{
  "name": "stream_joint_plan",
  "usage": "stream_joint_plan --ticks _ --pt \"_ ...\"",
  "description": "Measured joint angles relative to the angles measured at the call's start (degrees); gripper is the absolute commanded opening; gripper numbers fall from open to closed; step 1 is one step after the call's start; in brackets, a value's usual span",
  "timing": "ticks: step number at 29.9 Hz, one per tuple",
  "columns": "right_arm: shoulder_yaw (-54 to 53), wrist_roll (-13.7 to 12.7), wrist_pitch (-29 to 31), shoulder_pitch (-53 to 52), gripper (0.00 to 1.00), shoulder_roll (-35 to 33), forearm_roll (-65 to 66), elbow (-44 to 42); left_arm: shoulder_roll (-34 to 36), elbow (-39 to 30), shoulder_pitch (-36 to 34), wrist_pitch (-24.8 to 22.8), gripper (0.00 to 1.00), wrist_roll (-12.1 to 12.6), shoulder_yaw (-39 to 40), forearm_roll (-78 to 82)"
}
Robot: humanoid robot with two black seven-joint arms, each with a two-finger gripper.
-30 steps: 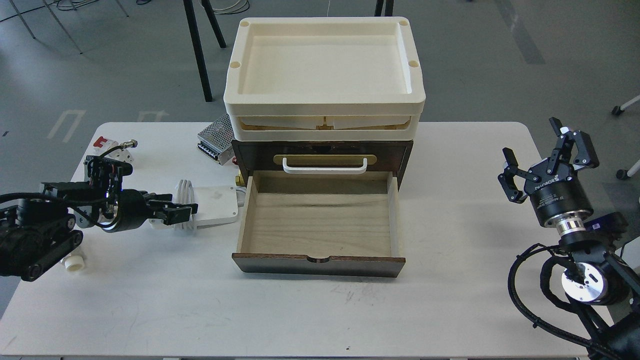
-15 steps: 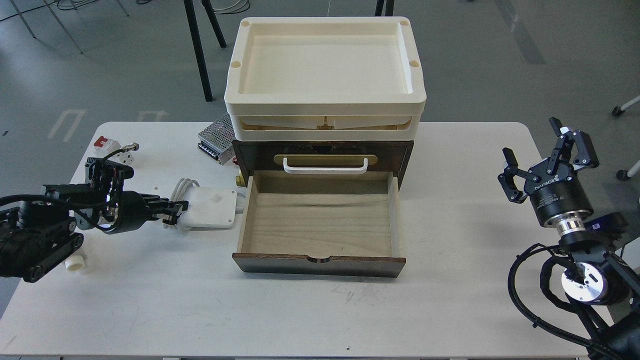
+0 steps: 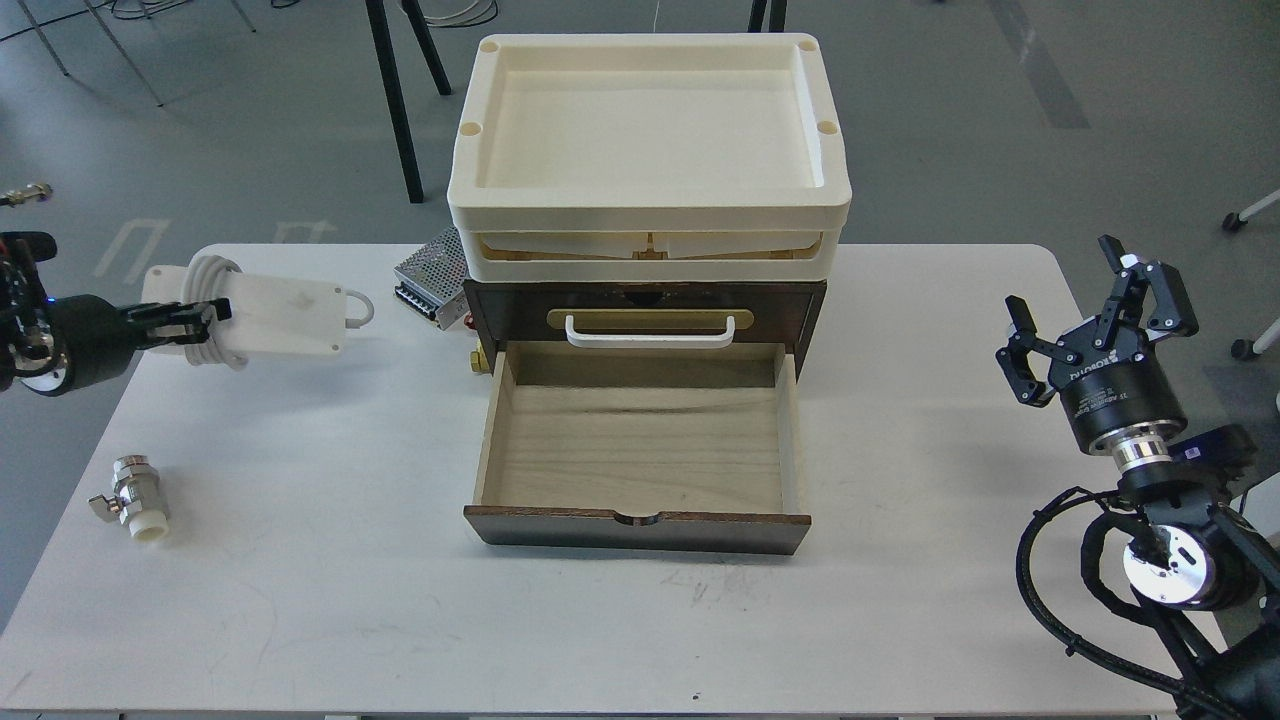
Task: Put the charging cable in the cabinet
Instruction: 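Lift the charger with the left gripper and raise it above the cabinet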
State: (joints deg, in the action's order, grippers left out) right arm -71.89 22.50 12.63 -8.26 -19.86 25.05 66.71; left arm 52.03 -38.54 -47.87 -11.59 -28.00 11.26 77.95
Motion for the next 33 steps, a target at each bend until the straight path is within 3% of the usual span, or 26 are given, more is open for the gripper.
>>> stream_joint_plan --ticks 8,15,18,21,26,33 --pt "0.0 0.0 -0.1 0.0 1.00 0.0 0.0 0.0 7.6 0.4 -3.8 -2.1 0.03 0.0 1.1 -23.4" --pt "0.1 0.0 -0.2 0.0 1.00 0.0 0.0 0.0 12.8 -0.6 -13.9 -13.6 0.03 0.0 7.8 -36.4" --pt "0.1 0.0 -0.2 0.0 0.99 0.0 0.0 0.0 13.0 -2.6 -20.1 -16.0 0.03 0.0 10.0 -36.9" --pt "0.1 0.0 -0.3 0.0 0.99 0.0 0.0 0.0 12.9 -7.7 -26.2 -16.4 0.03 0.0 10.4 -36.5" --pt "0.1 0.0 -0.4 0.0 1.00 0.0 0.0 0.0 12.2 -22.0 -34.6 -16.4 0.03 0.0 10.5 -28.3" --pt "0.0 0.0 -0.5 0.0 1.00 0.0 0.0 0.0 2.9 -38.7 -38.2 -16.4 0.03 0.0 10.4 -12.0"
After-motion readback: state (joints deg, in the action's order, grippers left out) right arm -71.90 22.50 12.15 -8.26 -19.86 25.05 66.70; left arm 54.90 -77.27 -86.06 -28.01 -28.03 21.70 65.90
